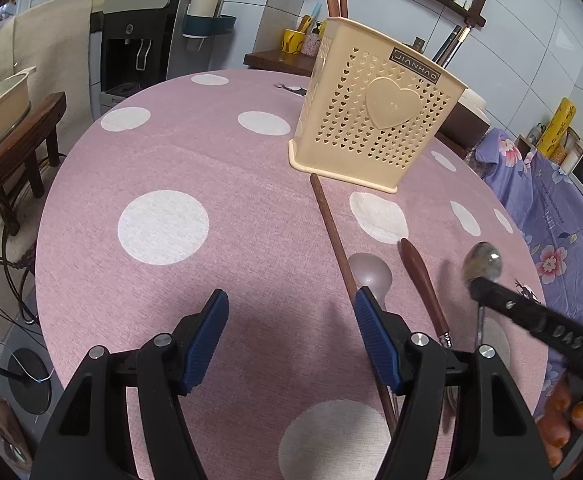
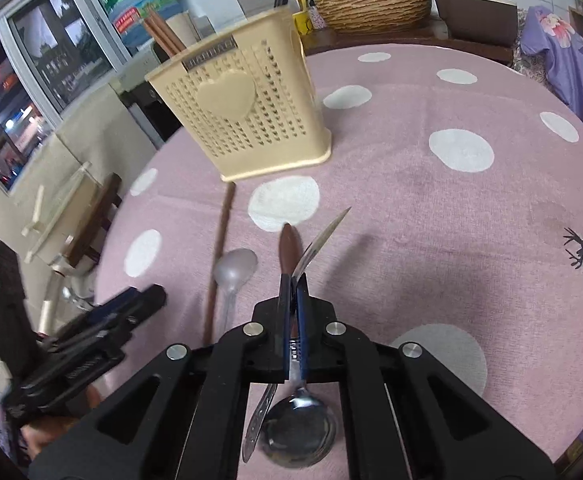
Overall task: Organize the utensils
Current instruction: 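Lift the metal spoon with the right tool and reposition the grip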
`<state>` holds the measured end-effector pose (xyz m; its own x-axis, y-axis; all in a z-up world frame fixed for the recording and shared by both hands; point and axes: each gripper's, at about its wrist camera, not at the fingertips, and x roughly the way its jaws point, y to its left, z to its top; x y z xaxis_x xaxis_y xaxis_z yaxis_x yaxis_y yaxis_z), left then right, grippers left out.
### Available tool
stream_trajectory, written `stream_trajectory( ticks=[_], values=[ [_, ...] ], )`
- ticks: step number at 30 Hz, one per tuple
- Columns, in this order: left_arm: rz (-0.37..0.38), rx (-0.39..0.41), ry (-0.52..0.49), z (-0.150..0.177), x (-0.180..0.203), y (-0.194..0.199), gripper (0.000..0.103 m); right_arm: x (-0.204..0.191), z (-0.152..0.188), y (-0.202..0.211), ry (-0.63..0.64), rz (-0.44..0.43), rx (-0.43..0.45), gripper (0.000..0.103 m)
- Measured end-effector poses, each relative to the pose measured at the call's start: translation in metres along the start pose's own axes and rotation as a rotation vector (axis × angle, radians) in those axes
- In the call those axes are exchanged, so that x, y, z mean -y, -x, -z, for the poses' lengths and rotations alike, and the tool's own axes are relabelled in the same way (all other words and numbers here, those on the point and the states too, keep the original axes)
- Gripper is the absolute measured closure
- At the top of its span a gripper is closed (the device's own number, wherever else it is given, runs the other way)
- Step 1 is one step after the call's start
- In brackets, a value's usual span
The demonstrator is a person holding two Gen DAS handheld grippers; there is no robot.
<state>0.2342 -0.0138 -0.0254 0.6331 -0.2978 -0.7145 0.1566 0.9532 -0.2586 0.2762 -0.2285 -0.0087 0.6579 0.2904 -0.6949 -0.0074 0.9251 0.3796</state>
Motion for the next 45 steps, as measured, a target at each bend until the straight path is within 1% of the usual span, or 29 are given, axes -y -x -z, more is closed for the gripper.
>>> stream_trajectory(
  ticks=[3, 5, 6, 7, 9, 11, 14, 16, 19, 21, 23, 25, 26, 27, 28, 29, 30, 32, 34, 36, 42, 45],
  values=[
    [0.004, 0.001, -0.010, -0.001, 0.003, 0.000, 0.038, 0.003, -0.010, 0.021, -0.002, -0.024, 0.035, 0.100],
    [0.011, -0.006, -0.023, -0.004, 0.007, -0.003, 0.038, 0.004, -0.016, 0.033, 0.031, 0.008, 0.065, 0.100],
    [0.013, -0.006, -0.032, -0.006, 0.009, -0.004, 0.038, 0.003, -0.018, 0.036, 0.061, 0.039, 0.074, 0.100],
    [0.012, -0.004, -0.043, -0.010, 0.011, -0.005, 0.038, 0.002, -0.019, 0.039, 0.103, 0.093, 0.089, 0.100],
    [0.009, -0.008, -0.061, -0.017, 0.015, -0.011, 0.039, 0.004, -0.019, 0.038, 0.146, 0.184, 0.105, 0.100],
    [0.014, -0.020, -0.070, -0.024, 0.018, -0.017, 0.041, 0.007, -0.017, 0.031, 0.200, 0.257, 0.096, 0.100],
    [0.012, -0.029, -0.079, -0.027, 0.022, -0.023, 0.044, 0.008, -0.010, 0.013, 0.317, 0.424, 0.089, 0.100],
    [0.016, -0.032, -0.072, -0.026, 0.022, -0.024, 0.044, 0.012, -0.006, 0.004, 0.355, 0.472, 0.066, 0.100],
    [0.014, -0.041, -0.064, -0.023, 0.021, -0.025, 0.044, 0.015, -0.001, -0.013, 0.387, 0.493, 0.018, 0.100],
    [0.010, -0.046, -0.067, -0.022, 0.020, -0.026, 0.044, 0.017, 0.003, -0.020, 0.395, 0.482, -0.008, 0.100],
    [0.004, -0.049, -0.066, -0.022, 0.019, -0.026, 0.044, 0.019, 0.004, -0.027, 0.370, 0.434, -0.027, 0.099],
    [0.003, -0.049, -0.054, -0.022, 0.016, -0.025, 0.044, 0.018, 0.006, -0.030, 0.363, 0.419, -0.036, 0.098],
    [0.002, -0.048, -0.051, -0.023, 0.015, -0.025, 0.044, 0.017, 0.007, -0.031, 0.366, 0.413, -0.040, 0.093],
    [0.001, -0.048, -0.048, -0.023, 0.013, -0.024, 0.044, 0.018, 0.007, -0.031, 0.358, 0.401, -0.042, 0.084],
    [0.000, -0.047, -0.044, -0.023, 0.012, -0.024, 0.044, 0.019, 0.007, -0.030, 0.346, 0.386, -0.043, 0.079],
    [0.001, -0.047, -0.041, -0.023, 0.012, -0.024, 0.044, 0.020, 0.006, -0.028, 0.329, 0.363, -0.042, 0.069],
    [0.002, -0.047, -0.039, -0.023, 0.011, -0.023, 0.044, 0.022, 0.006, -0.024, 0.310, 0.333, -0.036, 0.065],
    [0.005, -0.045, -0.036, -0.023, 0.010, -0.022, 0.044, 0.025, 0.002, -0.016, 0.282, 0.287, -0.024, 0.060],
    [0.007, -0.044, -0.038, -0.023, 0.011, -0.022, 0.044, 0.031, -0.001, -0.008, 0.253, 0.272, -0.010, 0.055],
    [0.010, -0.044, -0.040, -0.023, 0.013, -0.022, 0.044, 0.035, -0.004, -0.007, 0.237, 0.272, -0.011, 0.053],
    [0.013, -0.040, -0.035, -0.021, 0.013, -0.019, 0.043, 0.033, 0.001, -0.026, 0.232, 0.258, -0.070, 0.054],
    [0.005, -0.040, -0.035, -0.021, 0.011, -0.019, 0.043, 0.029, 0.001, -0.035, 0.233, 0.259, -0.063, 0.053]
  ],
)
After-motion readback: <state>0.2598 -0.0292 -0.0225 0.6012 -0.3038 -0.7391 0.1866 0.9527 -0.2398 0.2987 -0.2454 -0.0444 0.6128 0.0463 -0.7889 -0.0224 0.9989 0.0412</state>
